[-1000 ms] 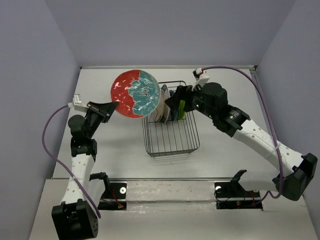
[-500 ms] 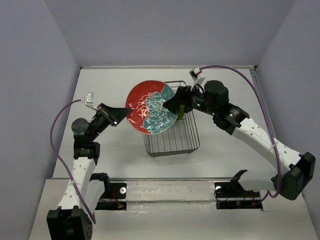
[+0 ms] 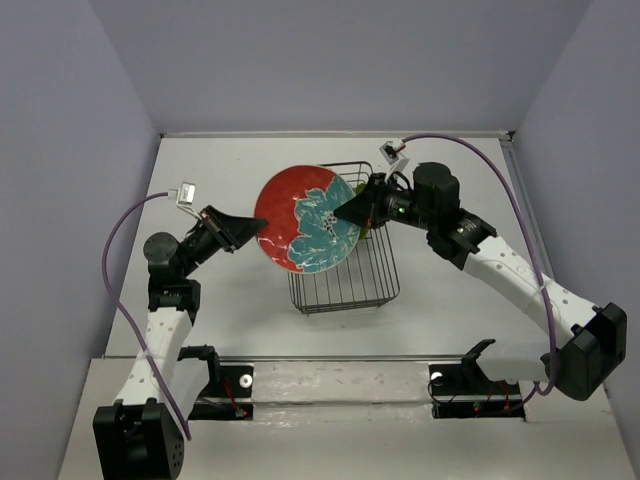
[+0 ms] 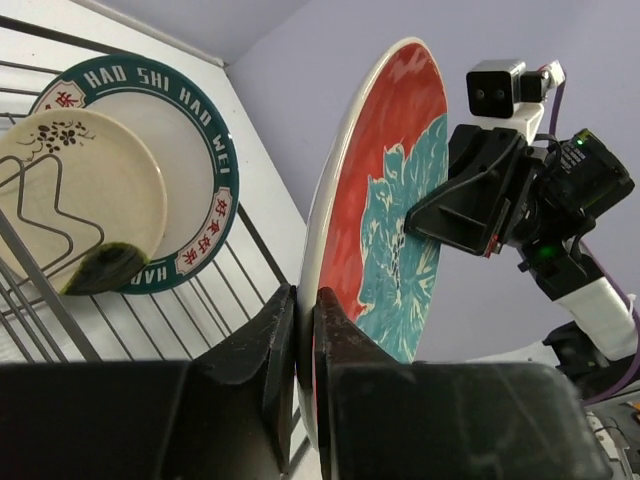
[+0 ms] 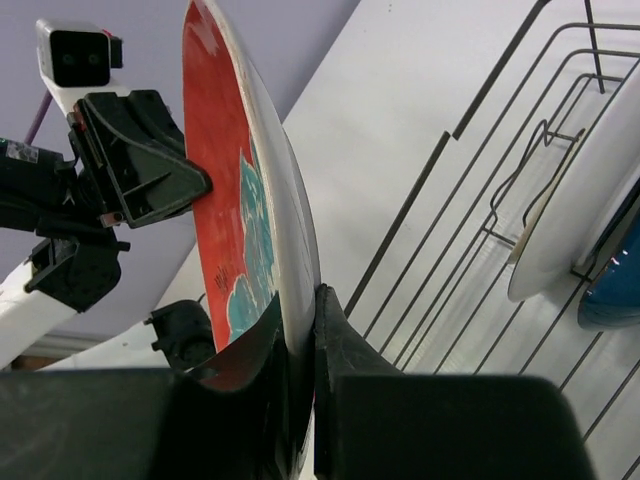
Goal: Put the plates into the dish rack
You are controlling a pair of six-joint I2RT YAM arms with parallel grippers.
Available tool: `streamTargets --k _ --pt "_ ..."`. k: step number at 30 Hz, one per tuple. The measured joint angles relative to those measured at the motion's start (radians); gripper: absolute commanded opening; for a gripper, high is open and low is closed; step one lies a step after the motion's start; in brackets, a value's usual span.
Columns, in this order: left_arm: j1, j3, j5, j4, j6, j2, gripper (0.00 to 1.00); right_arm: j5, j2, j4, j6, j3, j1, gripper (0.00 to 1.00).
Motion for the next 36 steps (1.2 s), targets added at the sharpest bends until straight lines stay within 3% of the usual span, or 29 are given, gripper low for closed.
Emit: streamTargets --k 4,5,7,10,14,20,21,22,24,30,36 --pt "0.004 0.009 0.023 -0.023 0.03 0.007 0.48 -0.007 0.0 0.002 -0.008 0.0 0.0 0.07" --pt "0.0 0.022 0.034 -0.045 0.05 0.009 0.59 -0.006 0.0 -0.004 -0.013 0.0 0.002 0.07" --pt "-0.005 0.038 0.04 -0.072 0.087 0.008 0.68 0.01 0.0 -0.023 -0.017 0.0 0.009 0.07" --pt "-0.011 0.063 0.035 -0.132 0.148 -0.002 0.93 0.068 -0.004 -0.067 -0.018 0.002 0.024 0.07" --pt "-0.039 0.132 -0.053 -0.316 0.295 -0.008 0.93 0.196 -0.005 -0.177 -0.028 0.035 0.032 0.07" --pt "-0.193 0.307 -0.444 -0.621 0.574 -0.037 0.89 0.398 0.069 -0.332 -0.047 0.202 0.032 0.07" --pt "-0.218 0.315 -0.503 -0.644 0.605 -0.052 0.9 0.426 0.092 -0.348 -0.051 0.242 0.035 0.07" --pt "-0.247 0.319 -0.568 -0.67 0.637 -0.077 0.99 0.469 0.133 -0.359 -0.057 0.297 0.045 0.07" --pt "-0.282 0.319 -0.663 -0.716 0.687 -0.114 0.99 0.56 0.196 -0.373 -0.072 0.387 0.074 0.07" --pt "-0.31 0.307 -0.787 -0.771 0.747 -0.154 0.99 0.842 0.397 -0.501 -0.14 0.66 0.19 0.07" --pt "-0.362 0.301 -0.838 -0.809 0.769 -0.167 0.99 1.115 0.544 -0.606 -0.203 0.821 0.28 0.07"
